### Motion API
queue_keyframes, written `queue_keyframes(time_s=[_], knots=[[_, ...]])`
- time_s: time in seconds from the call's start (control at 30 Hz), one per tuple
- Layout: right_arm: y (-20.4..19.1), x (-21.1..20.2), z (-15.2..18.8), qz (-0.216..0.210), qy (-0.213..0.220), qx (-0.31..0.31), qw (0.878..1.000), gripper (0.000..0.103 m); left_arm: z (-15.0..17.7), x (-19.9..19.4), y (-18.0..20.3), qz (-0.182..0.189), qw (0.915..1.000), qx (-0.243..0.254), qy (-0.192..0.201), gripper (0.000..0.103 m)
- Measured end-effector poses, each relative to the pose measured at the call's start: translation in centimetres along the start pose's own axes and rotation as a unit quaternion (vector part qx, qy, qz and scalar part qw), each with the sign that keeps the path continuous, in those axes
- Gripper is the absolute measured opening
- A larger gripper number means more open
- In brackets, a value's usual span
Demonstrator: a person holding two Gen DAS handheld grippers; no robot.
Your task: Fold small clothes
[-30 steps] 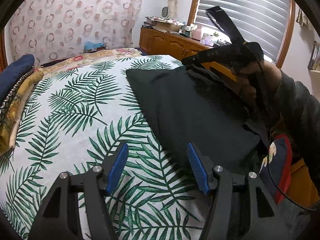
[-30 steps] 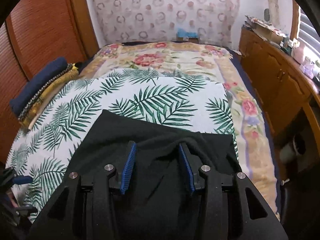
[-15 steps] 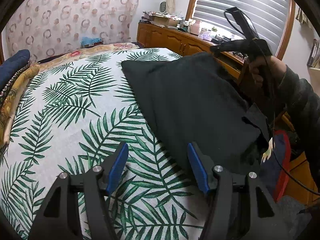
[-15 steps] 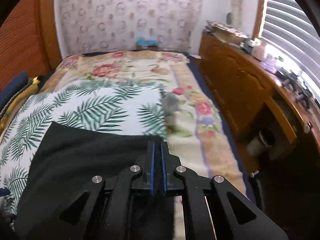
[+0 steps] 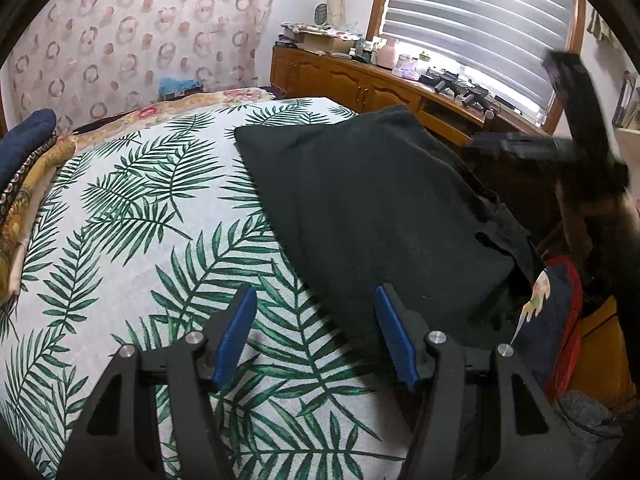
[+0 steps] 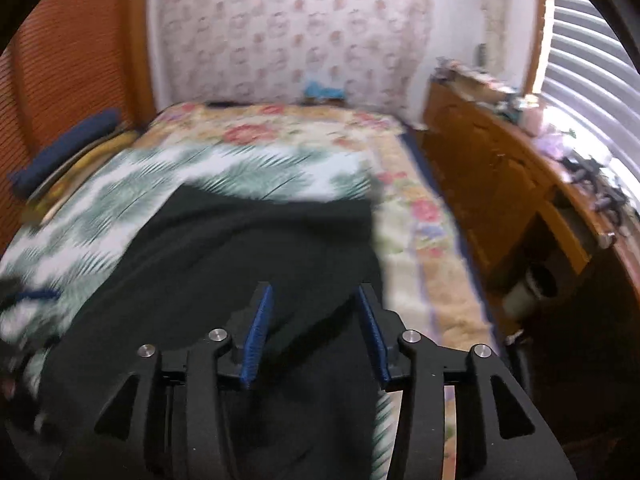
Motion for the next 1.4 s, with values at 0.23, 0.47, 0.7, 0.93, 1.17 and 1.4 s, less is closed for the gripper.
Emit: queue_keyframes(time_s=[0.23,0.47,0.7,0.93,1.17,1.4], knots=[[-5.6,0.1,4.6,-0.061,-0.038,-0.018,0.997,0.045,0.0,-0.2,0.2,-0.001,1.0,0.003,0.003,0.061],[-5.9,-0.2,8.5,-0.066,-0.095,-0.042,0.992,0.041,0.1,-0.4,0.3,0.004,1.0,0.005,0.003,0.061],[-2.3,-2.4,12.0,-0.015,-0.145,-0.051,0.988,0.029,0.3,-0.4,0.9,0.008,0.9999,0.008,-0.001,0.061],[1.0,-4.6,12.8,0.024,-0.135,-0.018,0.99,0.036,0.6,-1.0,2.4,0.023,0.9996,0.015,-0.007,0.061],[2.2,-4.4,11.9,0.028,-0.079,0.011,0.996,0.049,2.0,-0.6,3.3,0.038,0.9984,0.025,-0.035,0.061],[2.8,-3.1,12.8,-0.006,-0.075,0.053,0.996,0.049,4.0,-0.1,3.9,0.05,0.9966,0.024,-0.06,0.061]])
Point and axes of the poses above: each gripper's, at about its wrist camera, not at the fingertips, and x roughly the way its jaws point, y to its right, z to its underside, the point moved 10 cm from there along x, roughly the way its jaws point, and after that the axes turned 5 degrees about -z, right-handed, at the moved point
